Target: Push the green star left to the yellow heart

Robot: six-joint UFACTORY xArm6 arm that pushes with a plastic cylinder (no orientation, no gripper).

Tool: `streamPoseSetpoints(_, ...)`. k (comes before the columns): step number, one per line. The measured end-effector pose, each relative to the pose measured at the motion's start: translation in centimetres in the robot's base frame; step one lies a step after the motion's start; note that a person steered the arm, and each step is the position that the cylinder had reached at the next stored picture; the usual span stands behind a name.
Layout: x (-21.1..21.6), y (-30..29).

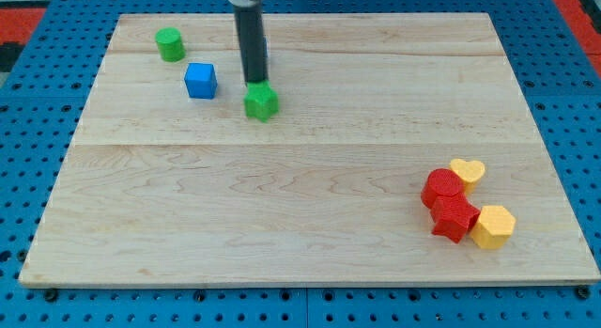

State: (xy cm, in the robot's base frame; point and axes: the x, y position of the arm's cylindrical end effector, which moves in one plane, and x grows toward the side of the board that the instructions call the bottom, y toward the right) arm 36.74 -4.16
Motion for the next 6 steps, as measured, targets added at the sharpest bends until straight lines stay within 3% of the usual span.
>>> streamPoseSetpoints(1,3.7,2.4)
streamPoseSetpoints(3,1.3,-1.6)
streamPoseSetpoints(4,6.1,-1.3)
streamPoseSetpoints(5,8.8,1.8)
streamPoseSetpoints(6,9.1,8.8)
